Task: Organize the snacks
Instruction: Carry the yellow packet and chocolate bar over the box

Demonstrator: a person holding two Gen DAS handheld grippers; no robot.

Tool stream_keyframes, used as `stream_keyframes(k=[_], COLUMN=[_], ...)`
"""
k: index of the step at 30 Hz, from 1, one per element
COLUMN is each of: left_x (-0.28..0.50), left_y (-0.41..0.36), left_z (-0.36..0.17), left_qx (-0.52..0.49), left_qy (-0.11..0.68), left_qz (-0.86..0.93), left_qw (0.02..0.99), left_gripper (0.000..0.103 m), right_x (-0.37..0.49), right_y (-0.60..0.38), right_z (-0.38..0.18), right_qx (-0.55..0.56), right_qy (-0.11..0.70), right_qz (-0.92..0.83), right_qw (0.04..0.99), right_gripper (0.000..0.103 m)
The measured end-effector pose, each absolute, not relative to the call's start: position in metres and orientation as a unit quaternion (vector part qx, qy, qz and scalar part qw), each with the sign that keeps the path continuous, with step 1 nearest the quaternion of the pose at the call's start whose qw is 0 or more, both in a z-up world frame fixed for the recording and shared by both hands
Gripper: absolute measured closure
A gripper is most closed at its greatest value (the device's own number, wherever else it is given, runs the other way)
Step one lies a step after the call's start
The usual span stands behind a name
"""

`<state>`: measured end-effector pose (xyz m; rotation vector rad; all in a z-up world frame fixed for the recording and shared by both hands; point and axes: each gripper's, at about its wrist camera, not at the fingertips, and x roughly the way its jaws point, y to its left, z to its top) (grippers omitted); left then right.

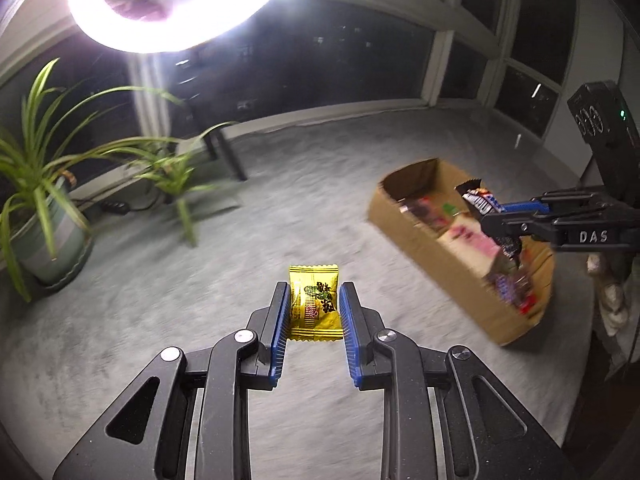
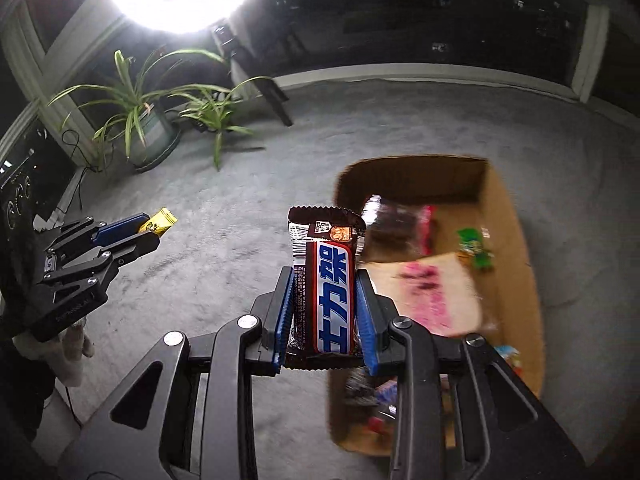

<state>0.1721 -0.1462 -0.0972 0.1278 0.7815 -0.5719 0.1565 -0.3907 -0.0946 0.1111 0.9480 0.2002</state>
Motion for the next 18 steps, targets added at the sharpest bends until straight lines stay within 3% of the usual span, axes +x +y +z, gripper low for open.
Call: stream_keyframes(k=[18], left_x=[0.178], left_y=[-0.271], left_z=[-0.09], left_qx=[0.055], left_qy=[0.363], left_qz=[-0.338], left_qw=[0.867], left_gripper=[0.08], right_x=[0.137], right_y=[-0.487], right_z=[-0.091], right_qx=[0.073], right_qy=[0.445], right_qz=[0.055], right_qw=[0.891], right_gripper=[0.073])
